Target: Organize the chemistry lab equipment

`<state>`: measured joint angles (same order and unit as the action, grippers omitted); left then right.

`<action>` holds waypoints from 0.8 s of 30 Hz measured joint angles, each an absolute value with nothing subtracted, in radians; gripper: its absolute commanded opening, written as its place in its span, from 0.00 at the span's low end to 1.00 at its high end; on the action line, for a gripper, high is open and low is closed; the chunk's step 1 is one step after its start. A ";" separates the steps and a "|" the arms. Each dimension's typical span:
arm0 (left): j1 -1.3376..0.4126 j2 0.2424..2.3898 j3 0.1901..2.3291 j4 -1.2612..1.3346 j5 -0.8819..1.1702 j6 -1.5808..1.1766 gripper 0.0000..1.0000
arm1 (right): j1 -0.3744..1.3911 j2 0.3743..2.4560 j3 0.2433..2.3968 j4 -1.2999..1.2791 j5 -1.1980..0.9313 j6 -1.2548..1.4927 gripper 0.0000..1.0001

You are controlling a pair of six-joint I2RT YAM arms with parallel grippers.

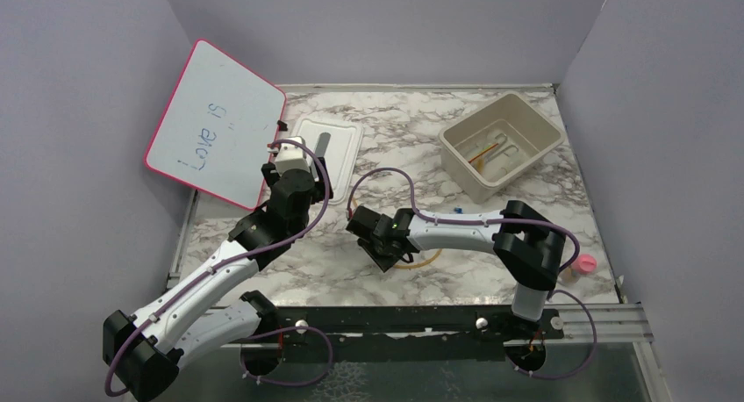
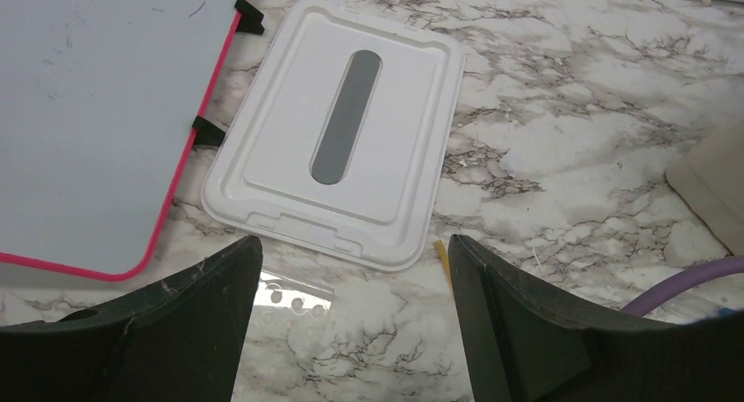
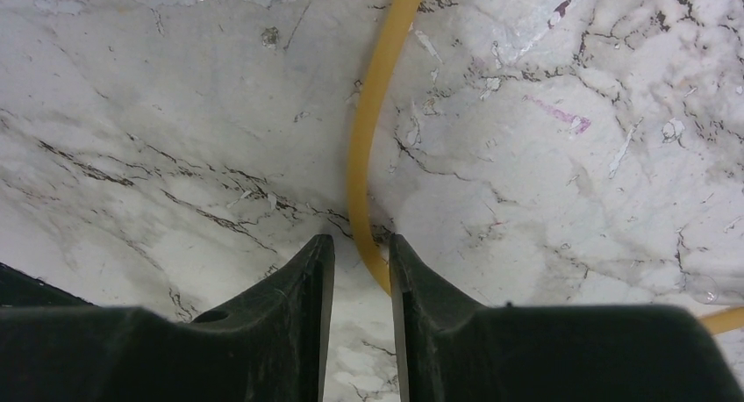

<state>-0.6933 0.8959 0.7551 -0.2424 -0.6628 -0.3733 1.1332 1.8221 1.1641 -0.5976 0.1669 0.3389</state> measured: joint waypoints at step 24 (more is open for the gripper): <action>-0.686 0.883 0.755 -0.243 -0.663 -0.373 0.81 | 1.122 1.792 1.193 -0.602 0.026 0.314 0.01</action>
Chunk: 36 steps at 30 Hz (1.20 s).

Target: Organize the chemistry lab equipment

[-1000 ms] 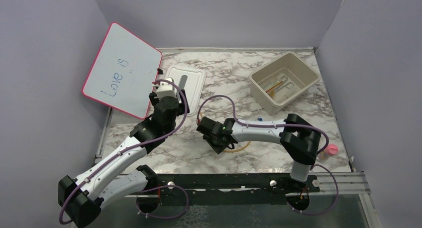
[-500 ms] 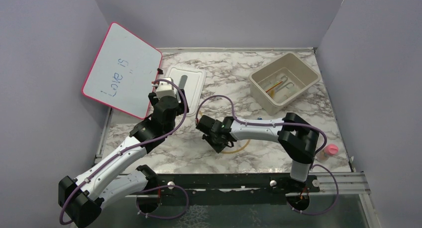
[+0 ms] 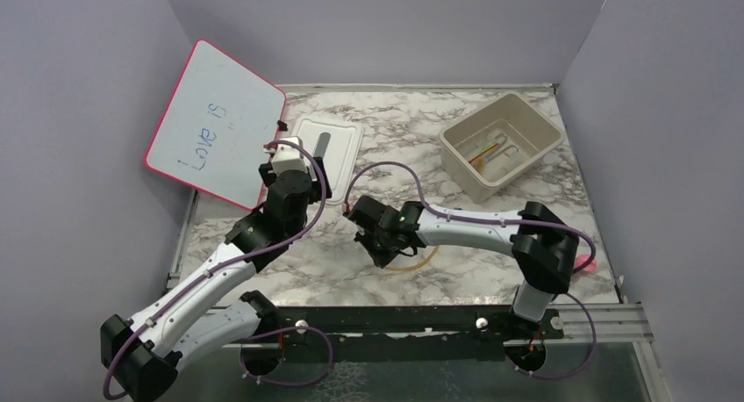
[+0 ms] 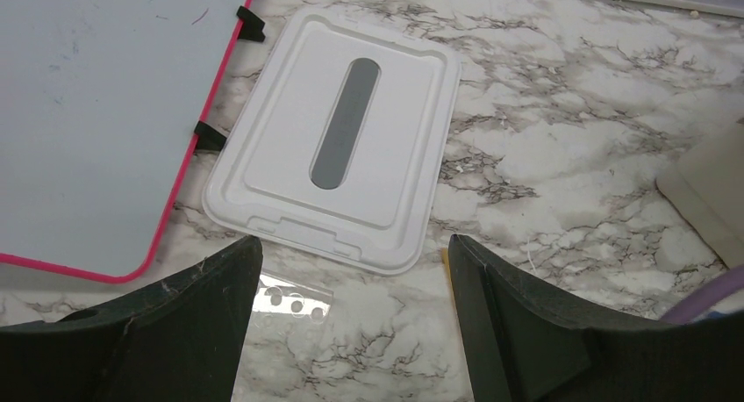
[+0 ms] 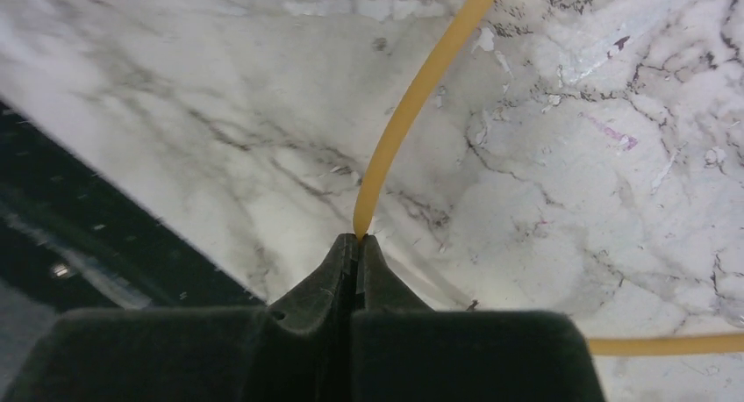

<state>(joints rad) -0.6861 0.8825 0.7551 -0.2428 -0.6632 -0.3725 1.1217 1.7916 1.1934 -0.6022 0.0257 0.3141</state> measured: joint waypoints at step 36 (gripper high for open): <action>-0.680 0.846 0.741 -0.234 -0.654 -0.371 0.81 | 0.222 1.495 1.754 -0.573 0.073 0.238 0.00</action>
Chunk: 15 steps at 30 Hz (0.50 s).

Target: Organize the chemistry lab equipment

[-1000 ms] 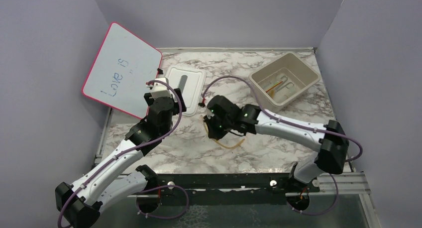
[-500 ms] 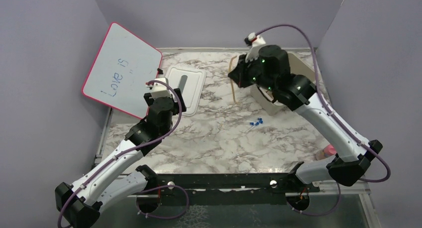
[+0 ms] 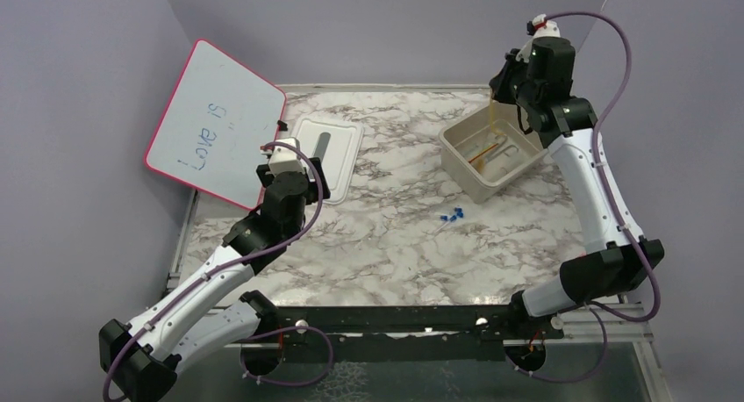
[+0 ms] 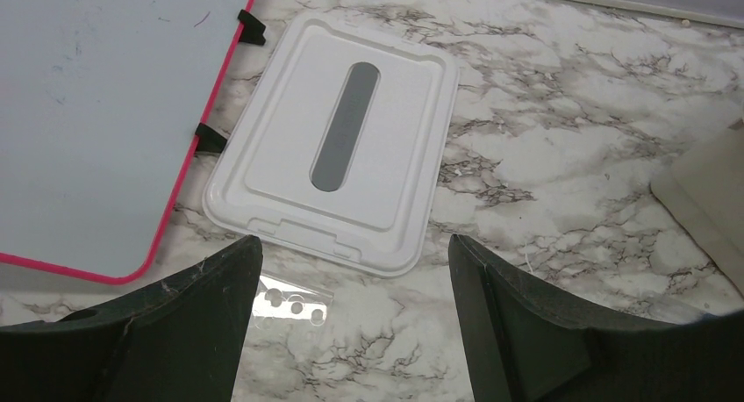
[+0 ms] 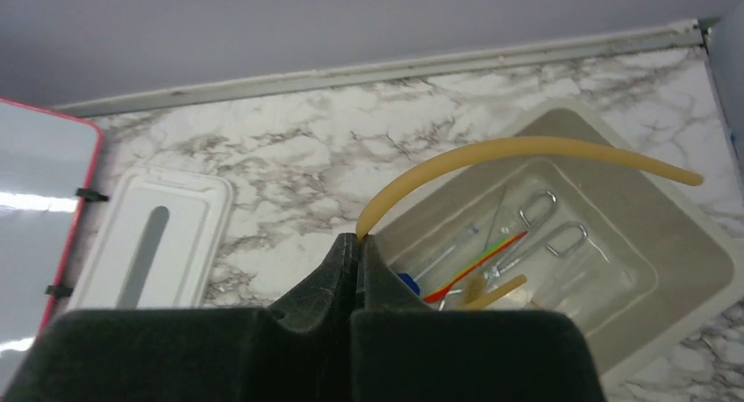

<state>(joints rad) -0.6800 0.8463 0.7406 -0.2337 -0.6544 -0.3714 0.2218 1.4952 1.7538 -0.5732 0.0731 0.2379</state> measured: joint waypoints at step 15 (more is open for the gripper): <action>-0.673 0.869 0.738 -0.232 -0.636 -0.362 0.81 | 0.180 1.496 1.309 -0.492 0.031 0.404 0.01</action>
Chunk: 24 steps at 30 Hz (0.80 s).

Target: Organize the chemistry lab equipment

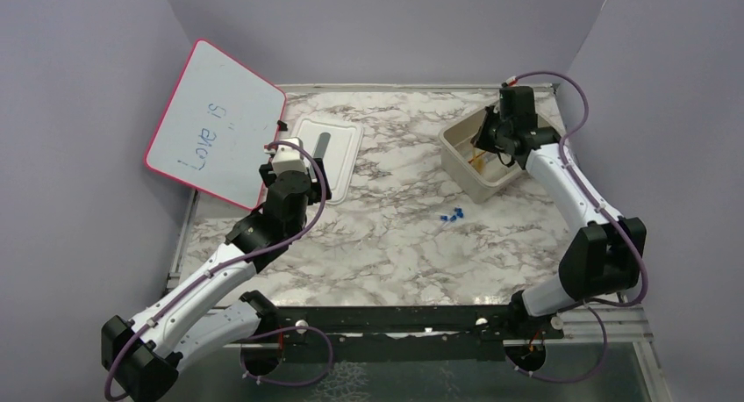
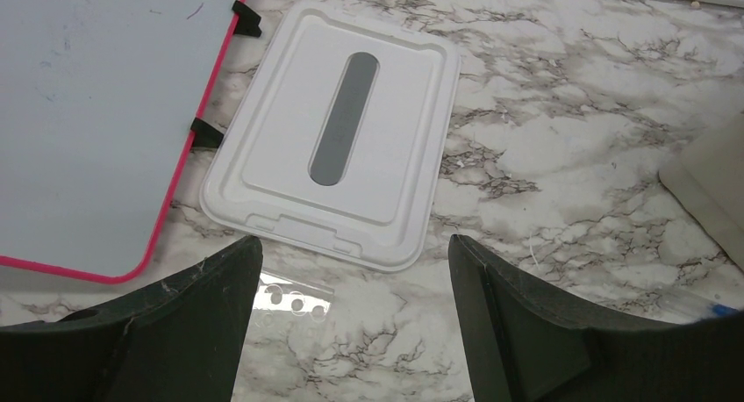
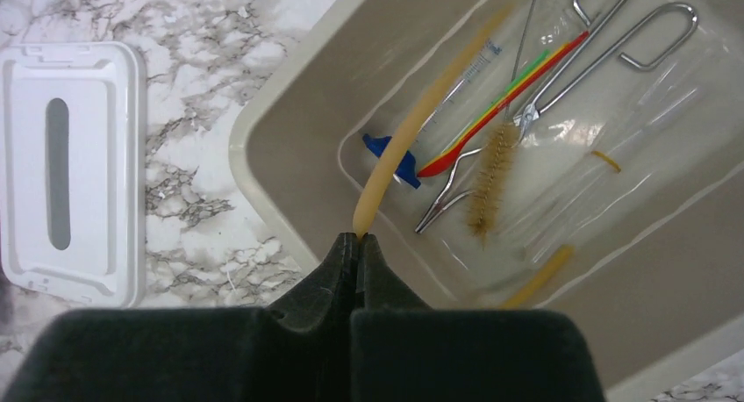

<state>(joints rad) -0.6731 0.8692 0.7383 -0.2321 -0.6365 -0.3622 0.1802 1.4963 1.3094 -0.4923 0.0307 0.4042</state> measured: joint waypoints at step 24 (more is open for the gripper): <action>-0.667 0.874 0.738 -0.222 -0.593 -0.352 0.81 | 0.180 1.544 1.377 -0.490 -0.001 0.402 0.42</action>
<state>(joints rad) -0.6666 0.8738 0.7383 -0.2222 -0.5934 -0.3519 0.1802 1.5436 1.3773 -0.4904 -0.0006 0.4019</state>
